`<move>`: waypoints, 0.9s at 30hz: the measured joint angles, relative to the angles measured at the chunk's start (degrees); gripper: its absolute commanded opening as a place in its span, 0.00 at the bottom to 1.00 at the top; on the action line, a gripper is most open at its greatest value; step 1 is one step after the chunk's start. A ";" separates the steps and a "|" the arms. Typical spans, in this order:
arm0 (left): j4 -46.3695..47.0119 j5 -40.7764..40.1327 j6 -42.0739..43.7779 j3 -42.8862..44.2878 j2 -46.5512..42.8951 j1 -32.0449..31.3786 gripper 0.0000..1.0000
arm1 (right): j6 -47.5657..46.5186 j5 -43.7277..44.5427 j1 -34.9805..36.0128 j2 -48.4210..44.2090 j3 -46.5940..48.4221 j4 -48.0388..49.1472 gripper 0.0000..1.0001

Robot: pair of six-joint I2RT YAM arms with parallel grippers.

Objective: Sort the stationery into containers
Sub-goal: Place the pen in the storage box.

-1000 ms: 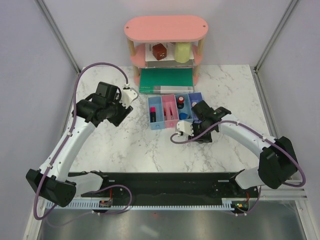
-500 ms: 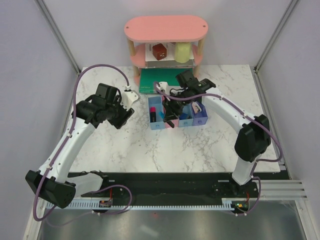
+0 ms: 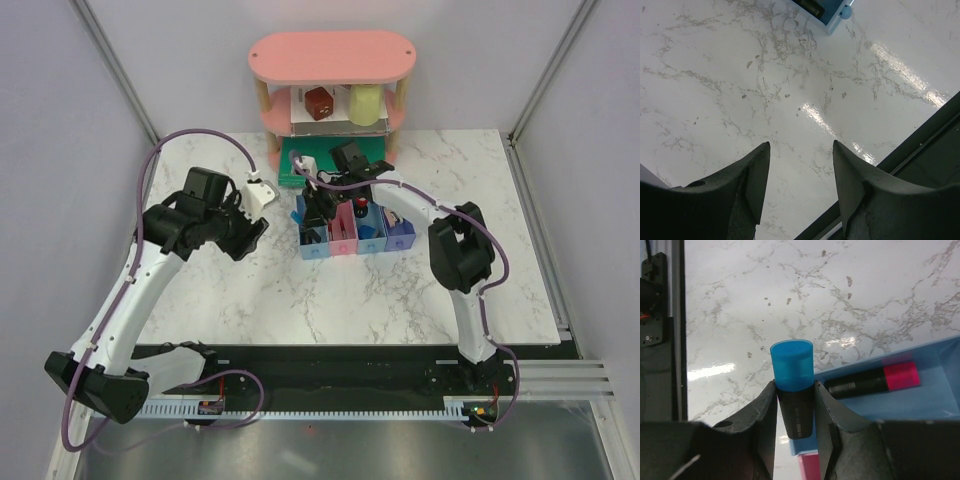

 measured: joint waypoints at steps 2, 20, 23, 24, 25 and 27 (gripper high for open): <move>-0.02 0.55 0.02 0.61 -0.61 0.00 0.61 | 0.46 0.07 -0.11 2.27 0.72 1.95 0.00; -0.44 3.54 0.31 0.87 -2.45 0.00 0.61 | 0.50 6.47 -0.70 6.10 -0.83 7.34 0.71; -0.44 4.28 0.35 0.87 -2.62 0.00 0.61 | 0.17 7.34 -0.74 4.92 -2.32 7.67 0.73; -0.44 4.46 0.35 0.85 -2.62 0.00 0.62 | 0.07 7.76 -0.68 4.22 -2.75 7.65 0.73; -0.44 4.57 0.37 0.83 -2.62 0.00 0.62 | 0.09 8.22 -0.68 3.37 -3.17 7.58 0.73; -0.17 4.70 0.37 0.55 -2.64 0.00 0.62 | 0.15 9.44 -0.74 1.25 -3.61 7.43 0.74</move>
